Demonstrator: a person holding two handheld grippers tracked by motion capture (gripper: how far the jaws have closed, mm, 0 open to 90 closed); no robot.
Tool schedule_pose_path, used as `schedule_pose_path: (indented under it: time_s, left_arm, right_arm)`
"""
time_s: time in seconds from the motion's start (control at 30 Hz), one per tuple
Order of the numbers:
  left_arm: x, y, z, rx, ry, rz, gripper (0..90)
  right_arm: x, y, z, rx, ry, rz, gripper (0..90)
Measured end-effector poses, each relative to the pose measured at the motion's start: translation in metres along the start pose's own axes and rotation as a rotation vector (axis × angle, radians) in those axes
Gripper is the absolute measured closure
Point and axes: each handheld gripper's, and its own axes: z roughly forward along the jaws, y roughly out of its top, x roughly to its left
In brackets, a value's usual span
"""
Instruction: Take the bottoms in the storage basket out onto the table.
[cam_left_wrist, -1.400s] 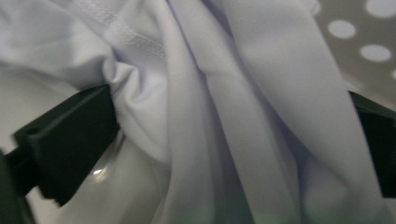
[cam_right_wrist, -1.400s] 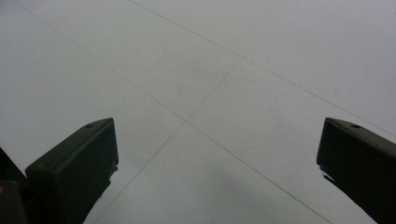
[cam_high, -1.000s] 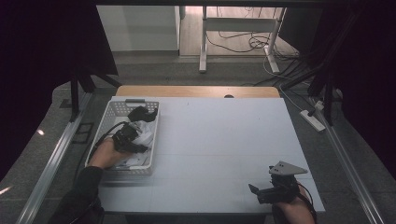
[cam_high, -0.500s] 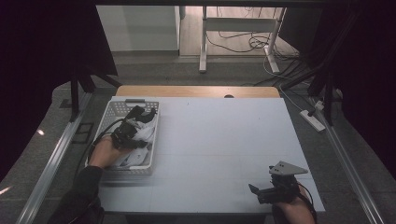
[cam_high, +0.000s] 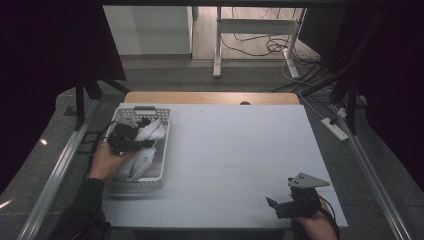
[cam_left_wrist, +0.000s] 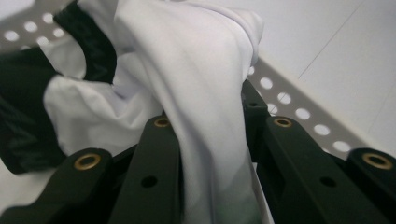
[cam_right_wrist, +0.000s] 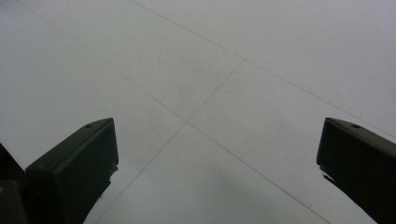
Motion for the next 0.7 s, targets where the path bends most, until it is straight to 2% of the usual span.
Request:
schedule_pose_path:
  time_s: [0.07, 0.17, 0.3, 0.6, 0.7]
  left_arm:
    - [-0.002, 0.002, -0.004, -0.013, 0.004, -0.003, 75.4]
    - [-0.003, 0.007, -0.013, -0.019, -0.011, -0.034, 75.5]
    - [-0.004, 0.009, -0.019, -0.039, -0.013, -0.047, 75.5]
    - [-0.007, 0.016, -0.033, -0.07, -0.006, -0.055, 75.5]
    - [-0.009, 0.019, -0.04, -0.075, 0.01, -0.045, 75.5]
  right_arm:
    - [0.0, 0.0, 0.0, 0.0, 0.0, 0.0, 0.0]
    - [0.0, 0.0, 0.0, -0.001, 0.0, 0.001, 0.0]
    - [0.0, 0.0, 0.0, 0.001, 0.0, 0.0, 0.0]
    - [0.0, 0.0, 0.0, 0.001, -0.001, 0.004, 0.0]
    - [0.0, 0.0, 0.0, 0.002, -0.001, 0.006, 0.0]
